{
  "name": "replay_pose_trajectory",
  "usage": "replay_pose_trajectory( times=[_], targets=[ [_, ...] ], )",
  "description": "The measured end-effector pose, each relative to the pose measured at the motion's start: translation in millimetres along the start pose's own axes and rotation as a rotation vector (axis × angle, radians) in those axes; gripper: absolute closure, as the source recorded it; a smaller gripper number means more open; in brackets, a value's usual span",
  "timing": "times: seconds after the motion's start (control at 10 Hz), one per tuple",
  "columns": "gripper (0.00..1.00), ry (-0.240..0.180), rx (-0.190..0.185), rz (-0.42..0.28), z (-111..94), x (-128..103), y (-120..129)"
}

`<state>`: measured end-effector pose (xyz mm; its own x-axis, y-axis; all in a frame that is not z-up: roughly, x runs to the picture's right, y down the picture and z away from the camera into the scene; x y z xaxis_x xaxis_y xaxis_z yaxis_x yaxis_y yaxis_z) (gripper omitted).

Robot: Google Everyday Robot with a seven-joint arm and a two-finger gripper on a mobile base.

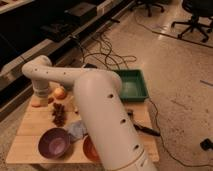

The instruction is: Place pepper in table surface

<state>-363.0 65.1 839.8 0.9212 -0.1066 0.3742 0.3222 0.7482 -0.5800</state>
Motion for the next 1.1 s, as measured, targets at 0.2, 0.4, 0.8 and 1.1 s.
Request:
replay_pose_trajectory(
  times=[0.2, 0.4, 0.8, 1.1],
  targets=[
    [1.0, -0.007, -0.011, -0.048, 11.6, 3.3, -8.4],
    [1.0, -0.039, -0.018, -0.141, 21.4, 6.5, -16.7],
    [1.0, -0.095, -0.041, -0.237, 32.7, 6.2, -25.9],
    [1.0, -0.131, -0.058, -0.355, 41.3, -3.6, -29.3]
  ],
)
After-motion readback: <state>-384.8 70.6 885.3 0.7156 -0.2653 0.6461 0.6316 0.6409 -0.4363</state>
